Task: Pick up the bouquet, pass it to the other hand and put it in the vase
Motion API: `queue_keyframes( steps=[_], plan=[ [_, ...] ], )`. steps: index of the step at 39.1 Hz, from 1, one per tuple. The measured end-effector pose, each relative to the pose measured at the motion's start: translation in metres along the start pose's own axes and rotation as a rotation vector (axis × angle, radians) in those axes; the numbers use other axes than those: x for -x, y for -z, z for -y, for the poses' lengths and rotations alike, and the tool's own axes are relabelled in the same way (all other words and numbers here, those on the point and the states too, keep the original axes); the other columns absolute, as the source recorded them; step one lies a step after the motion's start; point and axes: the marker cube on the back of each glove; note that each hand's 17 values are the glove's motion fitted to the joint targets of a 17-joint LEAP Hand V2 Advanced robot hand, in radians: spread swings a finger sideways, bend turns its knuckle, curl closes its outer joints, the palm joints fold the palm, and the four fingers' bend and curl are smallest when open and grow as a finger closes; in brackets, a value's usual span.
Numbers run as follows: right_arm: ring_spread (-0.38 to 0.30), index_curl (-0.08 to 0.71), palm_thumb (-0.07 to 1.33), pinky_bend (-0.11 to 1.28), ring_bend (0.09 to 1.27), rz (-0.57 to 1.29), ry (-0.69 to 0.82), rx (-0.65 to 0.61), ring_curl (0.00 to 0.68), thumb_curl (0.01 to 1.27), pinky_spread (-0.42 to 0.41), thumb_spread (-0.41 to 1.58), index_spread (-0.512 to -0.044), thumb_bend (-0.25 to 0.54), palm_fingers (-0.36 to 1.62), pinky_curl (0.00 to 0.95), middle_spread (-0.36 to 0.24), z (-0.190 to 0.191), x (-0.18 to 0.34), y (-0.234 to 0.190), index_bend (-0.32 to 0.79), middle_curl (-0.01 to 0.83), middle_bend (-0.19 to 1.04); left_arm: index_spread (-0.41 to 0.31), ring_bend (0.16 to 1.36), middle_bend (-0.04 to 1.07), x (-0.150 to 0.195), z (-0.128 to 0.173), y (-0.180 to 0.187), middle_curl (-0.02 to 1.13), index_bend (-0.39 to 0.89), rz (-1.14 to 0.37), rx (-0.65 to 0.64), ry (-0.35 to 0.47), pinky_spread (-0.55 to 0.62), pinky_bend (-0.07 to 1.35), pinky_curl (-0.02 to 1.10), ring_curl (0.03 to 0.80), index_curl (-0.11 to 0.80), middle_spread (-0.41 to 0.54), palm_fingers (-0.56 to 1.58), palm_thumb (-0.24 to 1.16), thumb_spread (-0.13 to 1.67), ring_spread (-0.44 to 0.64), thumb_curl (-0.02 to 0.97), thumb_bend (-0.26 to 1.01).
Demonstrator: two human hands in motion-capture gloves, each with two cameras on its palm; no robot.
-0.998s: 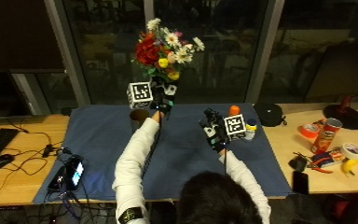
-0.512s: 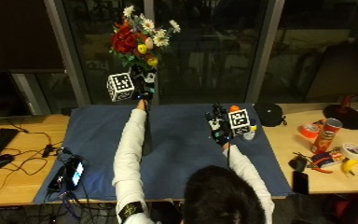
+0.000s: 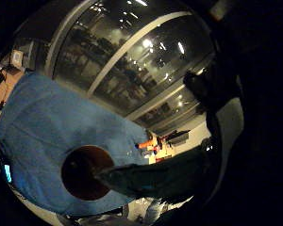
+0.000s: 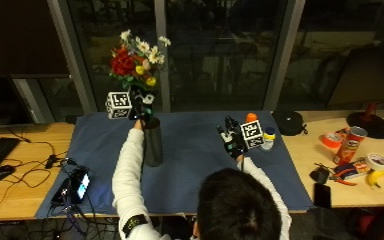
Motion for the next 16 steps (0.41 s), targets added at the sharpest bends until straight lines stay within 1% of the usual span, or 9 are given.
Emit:
queue_keyframes(
  steps=[1, 3, 4, 5, 6, 8, 11, 13, 16],
  plan=[
    [0.005, 0.232, 0.14, 0.52, 0.47, 0.007, 0.000, 0.011, 0.319, 0.32, 0.100, 1.05, -0.383, -0.026, 0.09, 0.346, -0.051, -0.003, -0.001, -0.001, 0.13, 0.353, 0.19, -0.303, 0.66, 0.48, 0.012, -0.006, 0.001, 0.58, 0.22, 0.013, 0.045, 0.018, -0.37, 0.57, 0.44, 0.470, 0.586, -0.314, 1.27, 0.98, 0.18, -0.36, 0.786, -0.03],
    [0.005, 0.234, 0.15, 0.51, 0.46, 0.039, 0.024, 0.056, 0.317, 0.32, 0.099, 1.05, -0.383, -0.023, 0.09, 0.344, -0.048, -0.017, 0.003, -0.001, 0.14, 0.351, 0.19, -0.264, 0.62, 0.42, 0.051, -0.028, 0.005, 0.56, 0.11, 0.051, 0.187, 0.093, -0.35, 0.55, 0.44, 0.456, 0.552, -0.291, 1.00, 0.82, 0.38, -0.33, 0.736, -0.11],
    [0.005, 0.237, 0.16, 0.51, 0.46, 0.062, 0.050, 0.086, 0.316, 0.32, 0.106, 1.05, -0.379, -0.019, 0.09, 0.343, -0.045, -0.026, 0.006, -0.001, 0.15, 0.350, 0.19, -0.156, 0.52, 0.36, 0.078, -0.043, 0.008, 0.55, 0.02, 0.078, 0.274, 0.149, -0.16, 0.35, 0.38, 0.435, 0.517, -0.212, 0.28, 0.72, 0.48, -0.20, 0.702, -0.14],
    [0.005, 0.237, 0.16, 0.50, 0.46, 0.076, 0.075, 0.109, 0.316, 0.32, 0.106, 1.06, -0.379, -0.018, 0.09, 0.341, -0.044, -0.034, 0.007, 0.000, 0.14, 0.350, 0.19, -0.121, 0.56, 0.42, 0.106, -0.059, 0.010, 0.64, 0.06, 0.106, 0.356, 0.209, -0.09, 0.40, 0.48, 0.537, 0.543, -0.169, 0.14, 0.70, 0.53, -0.15, 0.685, -0.12],
    [0.005, 0.238, 0.17, 0.49, 0.46, 0.069, 0.092, 0.116, 0.316, 0.32, 0.107, 1.06, -0.378, -0.016, 0.09, 0.340, -0.043, -0.039, 0.004, 0.000, 0.14, 0.349, 0.19, -0.087, 0.56, 0.39, 0.130, -0.076, 0.013, 0.64, 0.07, 0.130, 0.426, 0.266, -0.02, 0.41, 0.50, 0.548, 0.536, -0.118, 0.03, 0.68, 0.58, -0.09, 0.670, -0.11],
    [0.005, 0.242, 0.18, 0.49, 0.45, -0.016, 0.079, 0.090, 0.313, 0.32, 0.109, 1.06, -0.375, -0.014, 0.10, 0.337, -0.042, -0.042, -0.013, 0.000, 0.16, 0.349, 0.19, -0.017, 0.56, 0.27, 0.155, -0.114, 0.022, 0.59, 0.05, 0.154, 0.517, 0.341, 0.09, 0.41, 0.46, 0.504, 0.492, -0.011, -0.10, 0.65, 0.65, 0.03, 0.644, -0.08],
    [0.005, 0.249, 0.21, 0.47, 0.45, -0.145, 0.017, 0.087, 0.310, 0.32, 0.110, 1.07, -0.373, -0.008, 0.11, 0.333, -0.040, -0.044, -0.050, -0.004, 0.16, 0.346, 0.19, 0.047, 0.54, 0.20, 0.146, -0.168, 0.037, 0.49, 0.06, 0.155, 0.539, 0.347, 0.20, 0.37, 0.37, 0.406, 0.433, 0.082, -0.04, 0.68, 0.74, 0.14, 0.622, -0.02],
    [0.009, 0.253, 0.23, 0.47, 0.43, -0.164, 0.001, 0.124, 0.305, 0.32, 0.111, 1.08, -0.372, -0.008, 0.11, 0.334, -0.039, -0.047, -0.070, -0.010, 0.16, 0.345, 0.19, 0.069, 0.54, 0.19, 0.143, -0.189, 0.043, 0.45, 0.06, 0.162, 0.507, 0.330, 0.26, 0.35, 0.34, 0.376, 0.403, 0.124, -0.04, 0.68, 0.79, 0.19, 0.604, -0.02],
    [0.011, 0.258, 0.24, 0.46, 0.43, -0.157, -0.006, 0.163, 0.305, 0.32, 0.120, 1.08, -0.371, -0.015, 0.10, 0.333, -0.032, -0.050, -0.085, -0.017, 0.16, 0.339, 0.18, 0.103, 0.57, 0.19, 0.148, -0.201, 0.045, 0.43, 0.03, 0.182, 0.471, 0.327, 0.32, 0.37, 0.33, 0.362, 0.355, 0.173, -0.06, 0.66, 0.86, 0.26, 0.576, -0.03]
  ],
)
